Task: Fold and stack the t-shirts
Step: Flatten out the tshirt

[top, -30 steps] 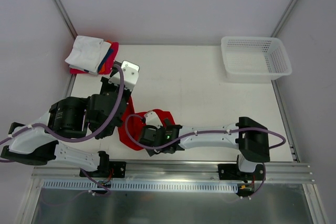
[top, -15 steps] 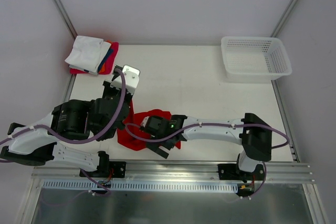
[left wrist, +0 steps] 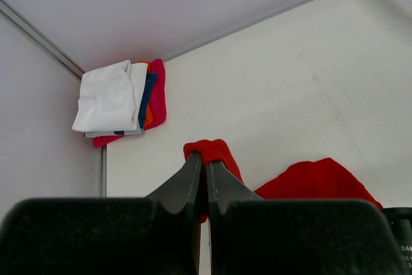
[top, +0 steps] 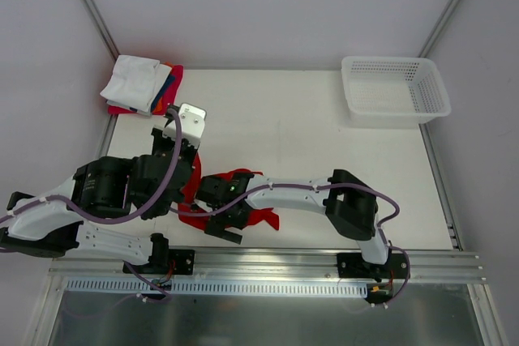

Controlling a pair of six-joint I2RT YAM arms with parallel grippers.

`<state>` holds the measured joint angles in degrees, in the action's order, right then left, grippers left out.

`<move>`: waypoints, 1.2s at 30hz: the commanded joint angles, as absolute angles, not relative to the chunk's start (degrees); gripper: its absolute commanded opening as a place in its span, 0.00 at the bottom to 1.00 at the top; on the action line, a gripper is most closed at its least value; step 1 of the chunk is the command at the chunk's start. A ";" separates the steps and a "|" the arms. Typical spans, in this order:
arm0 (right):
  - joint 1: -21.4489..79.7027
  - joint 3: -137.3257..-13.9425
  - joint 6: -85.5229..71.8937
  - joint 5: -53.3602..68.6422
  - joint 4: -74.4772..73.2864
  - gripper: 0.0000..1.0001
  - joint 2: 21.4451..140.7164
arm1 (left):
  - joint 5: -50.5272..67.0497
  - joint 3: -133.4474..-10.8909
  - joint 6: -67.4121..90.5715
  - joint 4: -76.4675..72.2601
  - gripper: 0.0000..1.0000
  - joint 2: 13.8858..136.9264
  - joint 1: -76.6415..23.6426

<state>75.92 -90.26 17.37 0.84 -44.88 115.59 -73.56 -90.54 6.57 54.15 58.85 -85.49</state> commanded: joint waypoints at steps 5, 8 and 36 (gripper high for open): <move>72.16 -89.48 23.20 3.25 -48.69 0.98 112.95 | -73.48 -88.77 8.44 52.56 0.00 57.04 -85.08; 69.79 -88.51 24.43 3.95 -48.78 0.95 111.89 | -73.30 -88.42 8.61 52.65 0.00 57.30 -84.99; 68.47 -94.48 23.38 6.86 -49.66 0.84 115.57 | -71.90 -87.45 9.05 52.38 0.00 57.57 -82.62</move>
